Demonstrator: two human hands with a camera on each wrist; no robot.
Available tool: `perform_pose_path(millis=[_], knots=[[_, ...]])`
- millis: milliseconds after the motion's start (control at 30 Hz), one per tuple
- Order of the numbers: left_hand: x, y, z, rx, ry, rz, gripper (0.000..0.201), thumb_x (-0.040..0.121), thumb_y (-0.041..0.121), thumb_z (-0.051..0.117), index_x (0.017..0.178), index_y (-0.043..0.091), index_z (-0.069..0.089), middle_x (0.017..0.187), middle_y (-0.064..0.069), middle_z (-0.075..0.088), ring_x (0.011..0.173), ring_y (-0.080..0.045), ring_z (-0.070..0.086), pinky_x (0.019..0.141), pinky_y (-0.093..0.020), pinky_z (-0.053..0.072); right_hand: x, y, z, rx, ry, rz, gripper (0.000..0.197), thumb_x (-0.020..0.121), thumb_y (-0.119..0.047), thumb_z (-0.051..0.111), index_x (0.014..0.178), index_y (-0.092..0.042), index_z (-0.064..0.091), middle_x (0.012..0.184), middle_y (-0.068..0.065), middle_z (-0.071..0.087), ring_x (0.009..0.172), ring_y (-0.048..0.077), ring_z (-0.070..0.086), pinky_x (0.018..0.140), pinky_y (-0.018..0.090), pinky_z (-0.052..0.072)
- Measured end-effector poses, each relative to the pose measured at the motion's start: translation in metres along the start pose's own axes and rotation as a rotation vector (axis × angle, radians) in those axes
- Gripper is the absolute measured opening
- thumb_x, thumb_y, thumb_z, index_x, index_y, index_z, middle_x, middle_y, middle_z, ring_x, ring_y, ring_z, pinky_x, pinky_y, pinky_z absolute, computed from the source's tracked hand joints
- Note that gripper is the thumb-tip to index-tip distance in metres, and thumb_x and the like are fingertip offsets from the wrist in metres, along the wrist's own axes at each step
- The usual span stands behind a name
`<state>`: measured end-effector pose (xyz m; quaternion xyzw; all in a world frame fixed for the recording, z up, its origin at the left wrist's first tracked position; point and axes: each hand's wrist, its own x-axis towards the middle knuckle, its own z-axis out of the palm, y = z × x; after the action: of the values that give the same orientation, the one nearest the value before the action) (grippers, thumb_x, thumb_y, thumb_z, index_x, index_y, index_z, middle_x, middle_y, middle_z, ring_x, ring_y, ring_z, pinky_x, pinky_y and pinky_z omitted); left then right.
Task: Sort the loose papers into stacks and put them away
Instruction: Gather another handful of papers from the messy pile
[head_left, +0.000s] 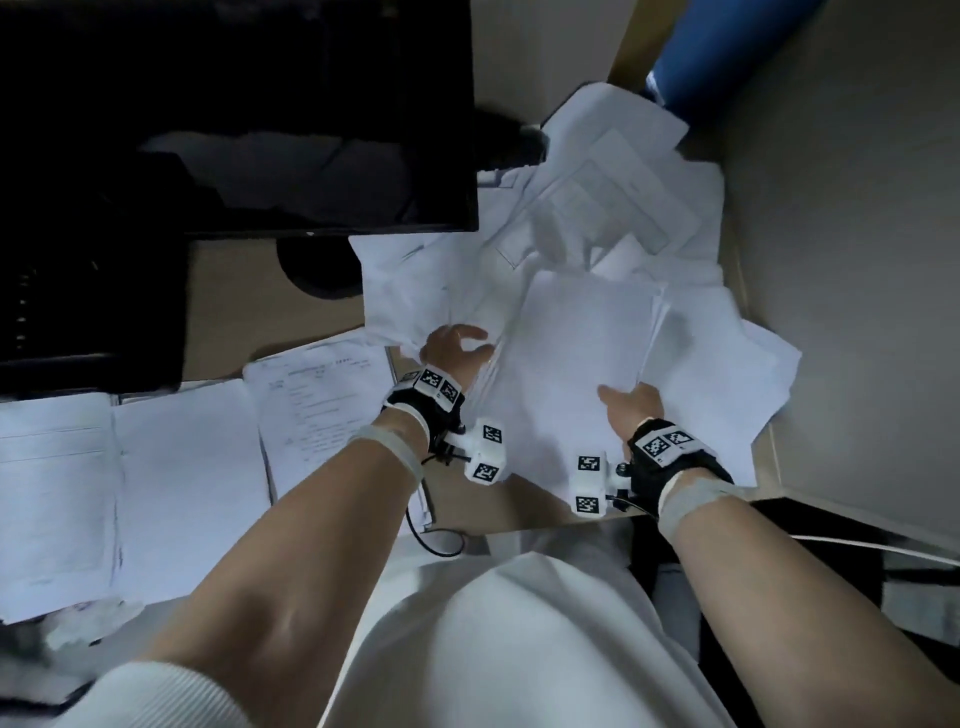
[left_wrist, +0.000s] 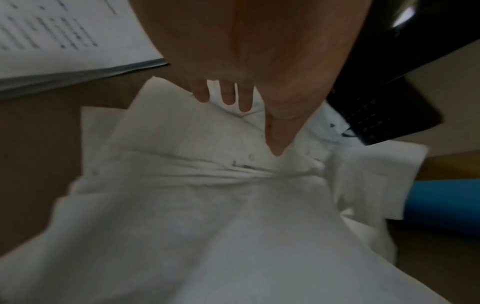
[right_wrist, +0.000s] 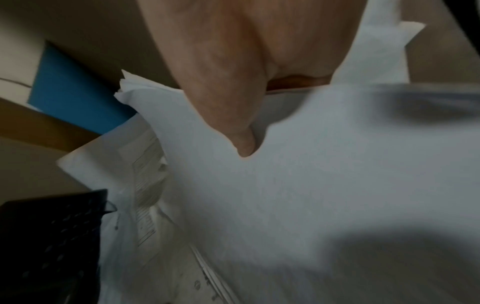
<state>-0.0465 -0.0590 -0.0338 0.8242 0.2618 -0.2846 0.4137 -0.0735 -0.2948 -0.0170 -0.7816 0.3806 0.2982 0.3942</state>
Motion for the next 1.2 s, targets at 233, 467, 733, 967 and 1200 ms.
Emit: perform_pose_path(millis=[233, 467, 733, 967, 1200], knots=[[0.017, -0.013, 0.009, 0.137, -0.004, -0.134, 0.077, 0.076, 0.027, 0.079, 0.141, 0.021, 0.039, 0.141, -0.017, 0.043, 0.131, -0.037, 0.043, 0.107, -0.046, 0.040, 0.012, 0.013, 0.009, 0.009, 0.025, 0.114, 0.046, 0.095, -0.019, 0.059, 0.129, 0.011, 0.050, 0.102, 0.020, 0.061, 0.084, 0.029, 0.055, 0.071, 0.035, 0.044], [0.011, -0.008, -0.002, 0.091, -0.083, -0.078, 0.034, 0.094, 0.030, 0.063, 0.121, 0.009, 0.066, 0.117, -0.014, 0.069, 0.110, -0.032, 0.063, 0.091, -0.031, 0.048, 0.016, 0.002, 0.008, -0.005, -0.002, 0.113, 0.041, 0.093, -0.020, 0.062, 0.119, 0.011, 0.055, 0.092, 0.016, 0.058, 0.081, 0.029, 0.055, 0.069, 0.034, 0.043], [-0.022, -0.023, -0.026, -0.114, 0.198, -0.227, 0.036, 0.101, 0.020, 0.050, 0.130, 0.001, 0.057, 0.132, -0.020, 0.059, 0.121, -0.033, 0.057, 0.096, -0.033, 0.045, 0.013, -0.018, 0.002, 0.021, -0.068, 0.007, 0.030, 0.093, -0.011, 0.062, 0.112, 0.012, 0.059, 0.076, 0.009, 0.051, 0.073, 0.023, 0.047, 0.070, 0.033, 0.037], [-0.046, -0.060, -0.012, -0.323, 0.033, -0.374, 0.041, 0.100, 0.002, 0.042, 0.141, -0.003, 0.047, 0.143, -0.023, 0.050, 0.129, -0.036, 0.050, 0.098, -0.035, 0.043, 0.007, -0.028, 0.023, -0.071, -0.116, -0.167, 0.038, 0.093, -0.014, 0.064, 0.119, 0.013, 0.058, 0.112, 0.017, 0.066, 0.105, 0.036, 0.064, 0.090, 0.042, 0.050], [-0.055, -0.077, -0.009, -0.513, -0.031, -0.386, 0.065, 0.085, 0.047, 0.069, 0.132, 0.006, 0.054, 0.129, -0.004, 0.058, 0.111, -0.022, 0.058, 0.095, -0.037, 0.047, -0.005, -0.017, 0.068, -0.103, -0.256, -0.194, 0.044, 0.088, -0.018, 0.073, 0.126, -0.003, 0.058, 0.114, 0.004, 0.064, 0.106, 0.022, 0.061, 0.090, 0.028, 0.047]])
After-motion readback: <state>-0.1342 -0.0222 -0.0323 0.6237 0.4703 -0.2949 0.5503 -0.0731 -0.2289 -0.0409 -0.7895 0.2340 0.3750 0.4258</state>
